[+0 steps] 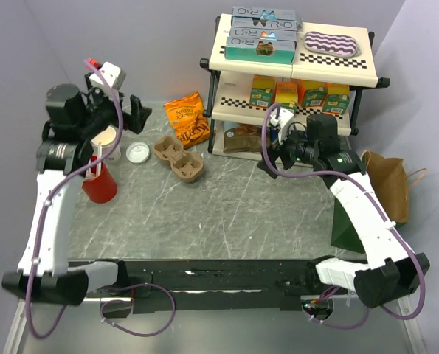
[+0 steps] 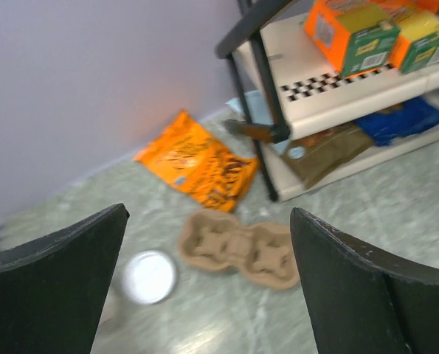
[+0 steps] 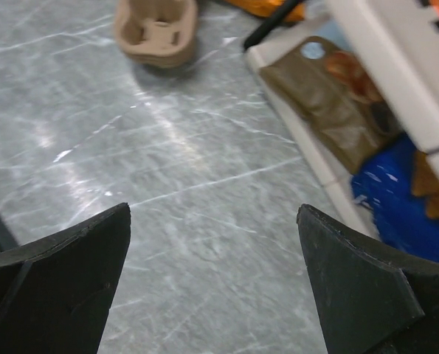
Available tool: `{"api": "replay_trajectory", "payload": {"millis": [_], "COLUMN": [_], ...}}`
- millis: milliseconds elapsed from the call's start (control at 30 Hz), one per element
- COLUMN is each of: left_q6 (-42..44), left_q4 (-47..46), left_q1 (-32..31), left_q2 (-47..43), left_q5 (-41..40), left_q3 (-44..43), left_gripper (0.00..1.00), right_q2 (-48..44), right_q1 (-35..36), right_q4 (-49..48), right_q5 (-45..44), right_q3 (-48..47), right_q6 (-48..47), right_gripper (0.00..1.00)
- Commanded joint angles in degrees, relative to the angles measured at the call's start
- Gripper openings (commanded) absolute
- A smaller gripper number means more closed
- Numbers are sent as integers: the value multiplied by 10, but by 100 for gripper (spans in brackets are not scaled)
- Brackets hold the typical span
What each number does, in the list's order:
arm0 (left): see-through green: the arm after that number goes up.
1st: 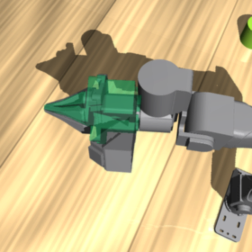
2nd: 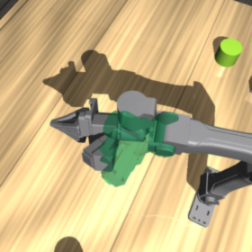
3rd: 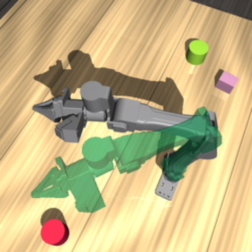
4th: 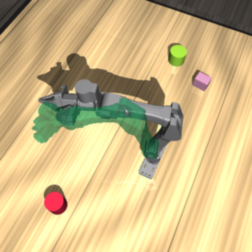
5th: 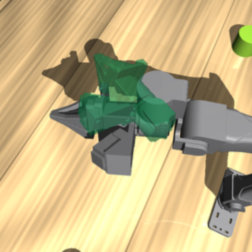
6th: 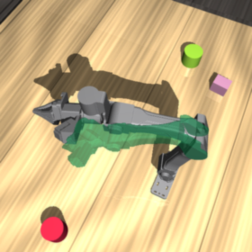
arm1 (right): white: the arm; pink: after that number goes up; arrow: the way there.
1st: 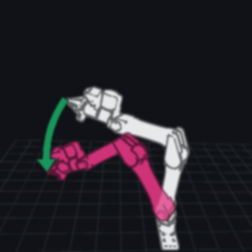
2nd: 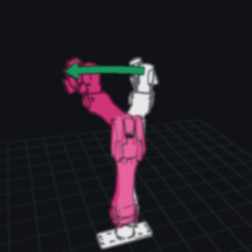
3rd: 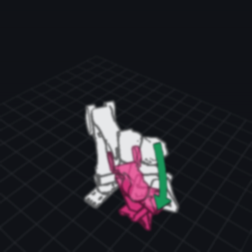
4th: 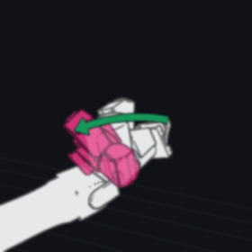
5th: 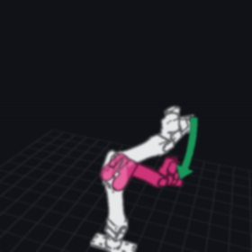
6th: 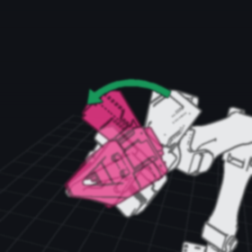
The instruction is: Pack the takeout coffee
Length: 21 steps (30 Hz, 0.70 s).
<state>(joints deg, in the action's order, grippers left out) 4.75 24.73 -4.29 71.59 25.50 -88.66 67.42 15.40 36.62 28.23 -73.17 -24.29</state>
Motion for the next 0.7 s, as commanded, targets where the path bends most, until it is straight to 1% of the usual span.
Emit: {"api": "replay_trajectory", "payload": {"millis": [0,100,133,200,233,267,300,367,433,467,533,567,633,667], "left_q6": [110,154,162,168,170,174,169,144,122,110,86,65,56,54], "left_q4": [96,123,135,179,197,212,226,232,251,263,292,304,335,342], "left_q1": [-2,-2,-2,-2,-2,-2,-2,-4,-11,-19,-22,-21,-22,-22], "left_q2": [-57,-78,-78,-62,-55,-50,-36,-17,31,76,130,185,237,281], "left_q5": [-90,-148,-188,-227,-234,-223,-215,-177,-164,-173,-200,-230,-252,-282], "left_q3": [0,21,21,10,6,2,-2,-13,-40,-70,-111,-160,-208,-249], "left_gripper": [98,96,95,91,89,86,85,82,79,76,67,66,64,63], "right_q2": [13,18,20,25,29,31,38,48,65,68,73,73,72,69], "right_q1": [18,32,35,37,38,38,38,38,38,38,38,38,38,38], "right_q4": [-1,-25,-38,-45,-47,-53,-56,-59,-61,-63,-68,-70,-68,-67], "right_q5": [73,80,82,88,91,93,96,104,104,110,111,109,104,94], "right_q3": [-19,-18,-20,-23,-25,-25,-27,-32,-44,-50,-57,-57,-58,-56], "right_q6": [3,28,36,57,62,69,72,84,96,103,107,108,101,99], "right_gripper": [99,99,99,99,99,99,98,97,95,95,95,95,95,95]}}
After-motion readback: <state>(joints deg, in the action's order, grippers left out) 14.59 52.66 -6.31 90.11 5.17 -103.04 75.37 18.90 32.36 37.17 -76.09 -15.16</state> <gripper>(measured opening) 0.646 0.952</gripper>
